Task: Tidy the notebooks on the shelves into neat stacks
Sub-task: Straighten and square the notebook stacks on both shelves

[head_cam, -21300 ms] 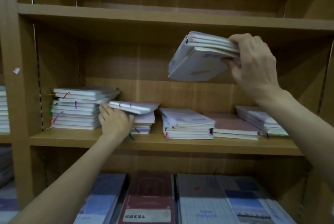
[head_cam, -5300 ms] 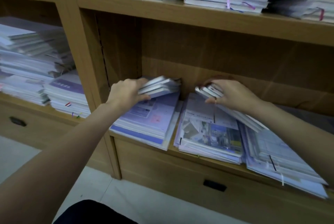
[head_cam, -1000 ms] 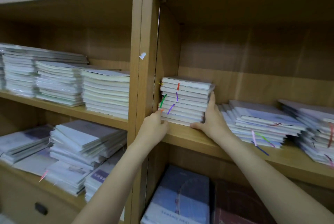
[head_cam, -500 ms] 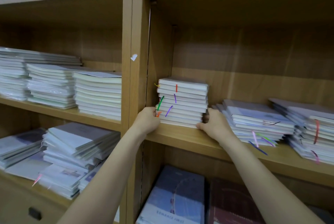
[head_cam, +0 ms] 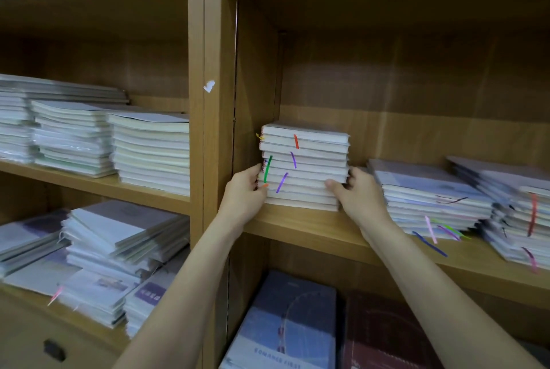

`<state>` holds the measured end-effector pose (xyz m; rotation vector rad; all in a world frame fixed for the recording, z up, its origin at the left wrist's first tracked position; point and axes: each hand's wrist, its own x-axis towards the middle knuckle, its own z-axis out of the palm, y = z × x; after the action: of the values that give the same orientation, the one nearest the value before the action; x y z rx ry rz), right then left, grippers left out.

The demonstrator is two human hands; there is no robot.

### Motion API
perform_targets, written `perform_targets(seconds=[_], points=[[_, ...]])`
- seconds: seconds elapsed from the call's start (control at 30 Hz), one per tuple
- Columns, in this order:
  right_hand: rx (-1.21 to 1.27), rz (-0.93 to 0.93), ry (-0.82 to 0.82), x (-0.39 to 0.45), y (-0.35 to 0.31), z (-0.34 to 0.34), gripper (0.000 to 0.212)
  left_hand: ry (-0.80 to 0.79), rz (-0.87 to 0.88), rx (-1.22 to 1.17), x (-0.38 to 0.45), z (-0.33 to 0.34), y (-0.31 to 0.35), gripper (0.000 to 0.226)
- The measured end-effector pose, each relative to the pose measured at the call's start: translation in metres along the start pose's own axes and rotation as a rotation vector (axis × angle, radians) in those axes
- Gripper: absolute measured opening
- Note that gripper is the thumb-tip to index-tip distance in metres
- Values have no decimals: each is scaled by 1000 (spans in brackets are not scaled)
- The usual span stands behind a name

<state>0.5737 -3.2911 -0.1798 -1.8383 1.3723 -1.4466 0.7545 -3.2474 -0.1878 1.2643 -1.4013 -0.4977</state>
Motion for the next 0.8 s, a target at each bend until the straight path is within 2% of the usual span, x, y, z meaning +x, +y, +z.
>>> perform_targets(seconds=[0.23, 0.6, 0.8], points=[[-15, -28, -34, -3, -3, -1, 30, -27, 75, 85, -1, 0, -2, 50], [-170, -76, 0, -6, -6, -4, 30, 40, 57, -6, -3, 1, -7, 48], [-219, -85, -42, -5, -6, -2, 32, 40, 35, -31, -4, 1, -4, 55]])
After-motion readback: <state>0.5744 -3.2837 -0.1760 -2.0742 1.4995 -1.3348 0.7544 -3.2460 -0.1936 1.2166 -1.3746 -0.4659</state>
